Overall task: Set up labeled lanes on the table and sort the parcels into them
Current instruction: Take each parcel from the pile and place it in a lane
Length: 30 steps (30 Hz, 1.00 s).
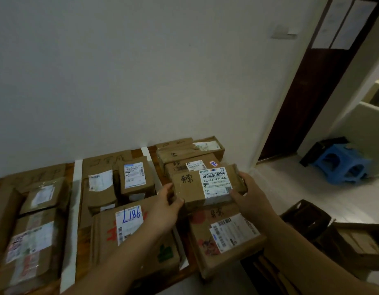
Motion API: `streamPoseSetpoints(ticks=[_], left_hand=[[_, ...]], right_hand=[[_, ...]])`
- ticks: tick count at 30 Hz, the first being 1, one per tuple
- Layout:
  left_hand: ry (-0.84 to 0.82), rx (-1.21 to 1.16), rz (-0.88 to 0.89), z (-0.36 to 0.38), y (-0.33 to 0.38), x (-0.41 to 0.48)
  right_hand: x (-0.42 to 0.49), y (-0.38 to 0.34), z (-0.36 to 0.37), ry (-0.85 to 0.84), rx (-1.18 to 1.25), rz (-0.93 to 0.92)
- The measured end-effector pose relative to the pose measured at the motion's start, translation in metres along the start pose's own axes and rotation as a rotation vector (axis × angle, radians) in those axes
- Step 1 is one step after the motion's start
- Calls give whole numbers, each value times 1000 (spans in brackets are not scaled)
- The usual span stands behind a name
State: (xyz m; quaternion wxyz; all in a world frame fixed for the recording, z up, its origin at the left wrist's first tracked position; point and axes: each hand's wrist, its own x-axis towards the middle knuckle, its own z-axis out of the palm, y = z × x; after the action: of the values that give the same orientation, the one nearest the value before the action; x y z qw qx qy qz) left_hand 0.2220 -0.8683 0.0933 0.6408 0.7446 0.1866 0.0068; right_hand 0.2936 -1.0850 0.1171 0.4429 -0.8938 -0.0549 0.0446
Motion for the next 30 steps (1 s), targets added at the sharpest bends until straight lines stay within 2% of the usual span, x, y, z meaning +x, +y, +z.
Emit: streamPoseSetpoints(ticks=[7, 14, 18, 23, 27, 30], left_hand=[[184, 35, -72, 34, -4, 29], [318, 36, -167, 53, -9, 31], [330, 58, -176, 57, -15, 26], [268, 204, -120, 59, -14, 28], [209, 226, -104, 53, -6, 24], [251, 302, -71, 38, 3, 11]], right_hand=[[54, 25, -1, -212, 220, 22], [87, 47, -4, -357, 82, -94], [93, 57, -5, -383, -3, -129], [97, 61, -4, -412, -47, -175], [97, 54, -7, -351, -143, -246], [95, 36, -6, -312, -196, -324]])
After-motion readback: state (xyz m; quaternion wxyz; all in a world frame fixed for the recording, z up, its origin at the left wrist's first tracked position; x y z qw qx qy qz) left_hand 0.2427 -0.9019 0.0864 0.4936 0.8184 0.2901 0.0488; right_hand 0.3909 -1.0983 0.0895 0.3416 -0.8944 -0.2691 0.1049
